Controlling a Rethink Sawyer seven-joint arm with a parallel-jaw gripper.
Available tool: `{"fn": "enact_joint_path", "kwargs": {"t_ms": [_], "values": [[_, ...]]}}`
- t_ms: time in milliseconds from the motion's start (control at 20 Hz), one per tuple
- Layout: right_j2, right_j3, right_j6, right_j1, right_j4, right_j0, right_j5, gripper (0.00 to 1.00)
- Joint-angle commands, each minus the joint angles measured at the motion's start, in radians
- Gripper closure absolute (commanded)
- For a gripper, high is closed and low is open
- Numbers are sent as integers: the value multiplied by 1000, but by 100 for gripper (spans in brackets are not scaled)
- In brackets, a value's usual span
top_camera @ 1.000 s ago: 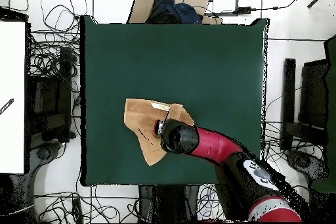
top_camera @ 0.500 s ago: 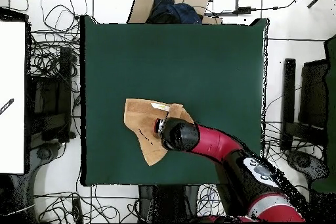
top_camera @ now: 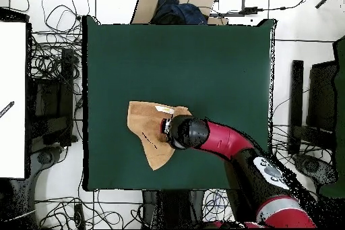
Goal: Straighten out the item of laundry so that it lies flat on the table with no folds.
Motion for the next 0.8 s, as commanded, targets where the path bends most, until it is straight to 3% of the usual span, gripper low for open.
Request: {"fn": "enact_joint_path", "kwargs": {"t_ms": [50,800], "values": [[81,-119,6,26,-26,12,68,0],[97,-171,-10,55,-29,4,91,0]]}}
